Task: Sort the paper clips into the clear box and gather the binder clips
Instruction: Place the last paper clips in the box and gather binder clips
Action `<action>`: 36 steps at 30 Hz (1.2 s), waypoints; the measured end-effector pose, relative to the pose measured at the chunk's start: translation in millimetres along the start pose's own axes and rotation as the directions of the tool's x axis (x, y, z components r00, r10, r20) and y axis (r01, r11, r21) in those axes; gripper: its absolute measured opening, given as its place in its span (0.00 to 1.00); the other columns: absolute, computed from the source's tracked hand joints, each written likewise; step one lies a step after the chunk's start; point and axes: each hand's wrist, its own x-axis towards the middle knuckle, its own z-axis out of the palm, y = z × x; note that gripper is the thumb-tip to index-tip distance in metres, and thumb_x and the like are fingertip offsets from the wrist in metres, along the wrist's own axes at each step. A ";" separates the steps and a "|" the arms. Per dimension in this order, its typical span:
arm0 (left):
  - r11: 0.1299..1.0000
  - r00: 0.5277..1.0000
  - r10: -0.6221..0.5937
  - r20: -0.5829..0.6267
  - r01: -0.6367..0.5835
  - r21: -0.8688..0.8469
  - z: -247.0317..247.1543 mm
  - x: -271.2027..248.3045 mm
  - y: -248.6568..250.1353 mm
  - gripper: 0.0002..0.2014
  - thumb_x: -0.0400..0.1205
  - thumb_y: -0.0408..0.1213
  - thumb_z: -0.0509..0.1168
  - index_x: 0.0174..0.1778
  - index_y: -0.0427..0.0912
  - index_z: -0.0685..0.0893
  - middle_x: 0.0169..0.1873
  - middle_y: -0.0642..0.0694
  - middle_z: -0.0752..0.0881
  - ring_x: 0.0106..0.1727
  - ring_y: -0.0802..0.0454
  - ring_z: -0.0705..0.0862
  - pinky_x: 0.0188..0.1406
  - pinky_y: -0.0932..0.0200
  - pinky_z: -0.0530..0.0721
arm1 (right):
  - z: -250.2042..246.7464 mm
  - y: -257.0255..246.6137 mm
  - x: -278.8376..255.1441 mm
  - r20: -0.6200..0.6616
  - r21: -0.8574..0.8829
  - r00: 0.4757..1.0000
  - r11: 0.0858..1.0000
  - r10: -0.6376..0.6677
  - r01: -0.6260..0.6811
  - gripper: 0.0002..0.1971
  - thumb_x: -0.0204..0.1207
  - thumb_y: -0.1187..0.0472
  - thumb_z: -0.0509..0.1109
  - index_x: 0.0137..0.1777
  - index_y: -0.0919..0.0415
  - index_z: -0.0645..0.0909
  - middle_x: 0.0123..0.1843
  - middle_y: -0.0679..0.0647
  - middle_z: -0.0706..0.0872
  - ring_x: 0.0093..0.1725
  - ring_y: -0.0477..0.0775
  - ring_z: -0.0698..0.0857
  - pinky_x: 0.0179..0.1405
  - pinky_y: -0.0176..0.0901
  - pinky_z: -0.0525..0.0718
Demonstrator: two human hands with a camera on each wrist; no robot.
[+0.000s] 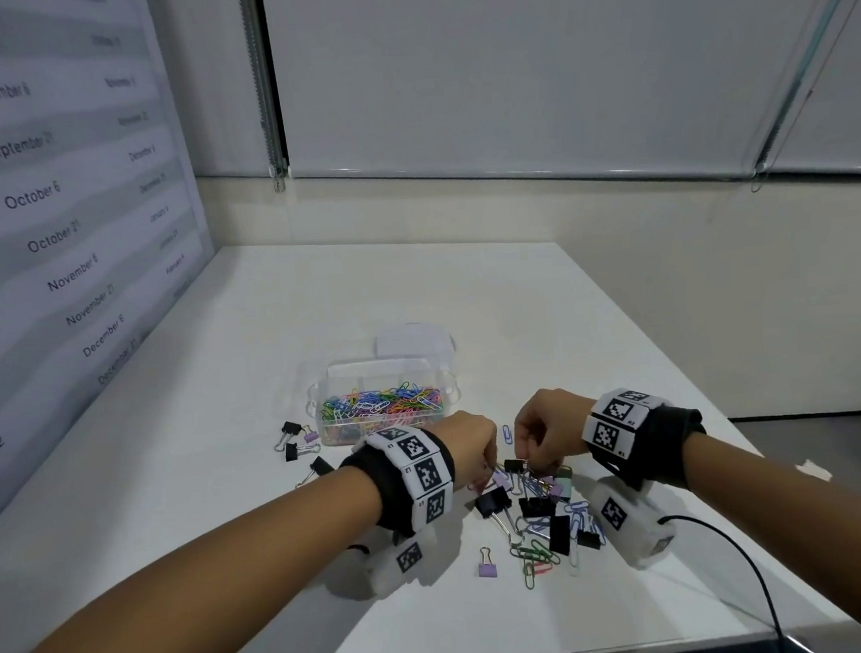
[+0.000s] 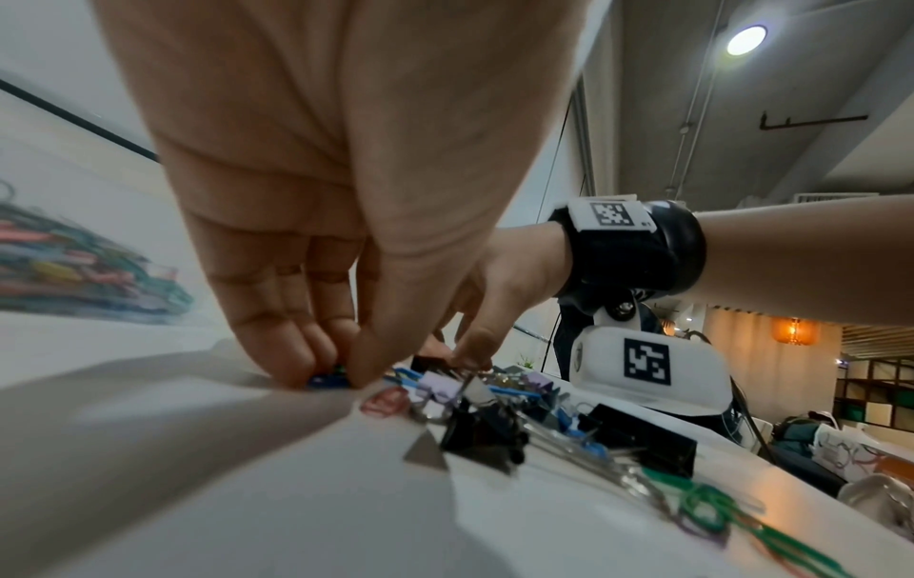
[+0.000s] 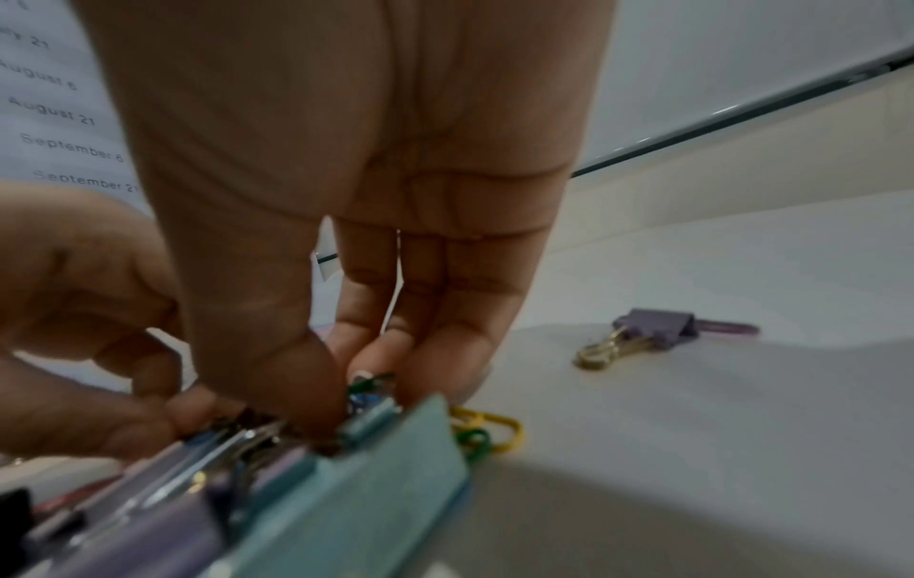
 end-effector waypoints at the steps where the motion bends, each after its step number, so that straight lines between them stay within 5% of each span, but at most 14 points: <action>1: 1.000 1.000 -0.003 -0.011 0.004 0.023 -0.2 -0.9 -0.3 0.12 0.80 0.27 0.60 0.57 0.34 0.84 0.58 0.37 0.86 0.60 0.40 0.82 0.51 0.56 0.78 | -0.2 -1.0 -0.1 -0.001 -0.009 1.000 1.000 0.002 -0.002 0.11 0.63 0.73 0.68 0.32 0.54 0.83 0.28 0.49 0.84 0.26 0.43 0.82 0.30 0.32 0.81; 4: 0.994 0.999 -0.024 -0.038 0.028 0.110 -0.4 -4.3 -3.6 0.14 0.82 0.31 0.59 0.60 0.29 0.80 0.60 0.33 0.82 0.62 0.38 0.80 0.59 0.49 0.78 | 0.0 -3.9 -0.5 -0.006 -0.039 1.000 0.999 -0.001 0.001 0.12 0.64 0.72 0.68 0.30 0.53 0.82 0.30 0.50 0.85 0.25 0.43 0.82 0.29 0.32 0.81; 9: 0.998 0.999 0.044 0.022 -0.045 0.046 0.5 -13.1 -9.7 0.13 0.77 0.27 0.60 0.50 0.36 0.89 0.52 0.40 0.90 0.54 0.40 0.85 0.46 0.58 0.77 | 3.2 -8.9 -0.5 0.003 -0.069 0.999 0.997 -0.038 0.038 0.10 0.63 0.71 0.70 0.34 0.54 0.82 0.35 0.52 0.86 0.26 0.42 0.81 0.29 0.32 0.81; 13: 0.995 0.991 0.082 0.107 -0.088 0.056 0.2 -25.9 -16.3 0.13 0.78 0.27 0.61 0.54 0.37 0.88 0.54 0.41 0.89 0.56 0.42 0.85 0.45 0.62 0.74 | 8.0 -15.0 2.4 0.004 -0.122 0.998 0.990 -0.067 0.067 0.09 0.63 0.69 0.69 0.38 0.54 0.83 0.36 0.50 0.86 0.28 0.42 0.79 0.32 0.33 0.80; 19: 0.996 0.986 0.056 0.154 -0.067 0.066 1.1 -42.4 -29.6 0.11 0.81 0.33 0.61 0.57 0.35 0.83 0.56 0.38 0.87 0.57 0.41 0.83 0.51 0.57 0.78 | -9.3 -41.6 15.5 -0.165 -0.086 0.980 0.991 -0.112 0.099 0.09 0.66 0.67 0.72 0.33 0.53 0.78 0.34 0.52 0.84 0.27 0.49 0.83 0.32 0.40 0.84; 26: 0.999 0.990 -0.041 -0.133 0.039 -0.020 -19.2 -55.6 -51.8 0.10 0.83 0.35 0.56 0.59 0.39 0.73 0.52 0.38 0.83 0.45 0.42 0.81 0.36 0.56 0.78 | -25.2 -81.9 38.6 -0.371 0.049 0.907 0.971 -0.200 0.235 0.07 0.69 0.68 0.71 0.36 0.53 0.81 0.33 0.50 0.85 0.28 0.49 0.86 0.37 0.37 0.84; 32: 0.985 0.950 -0.171 -0.261 0.171 -0.021 -37.5 -49.6 -78.3 0.12 0.81 0.28 0.56 0.59 0.39 0.76 0.55 0.39 0.83 0.57 0.41 0.80 0.46 0.57 0.72 | -19.6 -81.2 45.9 -0.443 0.115 0.879 0.962 -0.174 0.249 0.07 0.75 0.67 0.66 0.45 0.58 0.86 0.41 0.49 0.84 0.41 0.61 0.90 0.46 0.51 0.89; 36: 0.970 0.937 -0.229 -0.263 0.243 0.021 -30.8 -44.9 -86.5 0.15 0.81 0.24 0.54 0.62 0.38 0.77 0.58 0.38 0.80 0.61 0.40 0.78 0.55 0.52 0.75 | -23.1 -56.4 29.7 -0.424 0.041 0.893 0.982 -0.152 0.187 0.11 0.73 0.70 0.64 0.40 0.53 0.83 0.39 0.47 0.82 0.32 0.57 0.86 0.32 0.35 0.84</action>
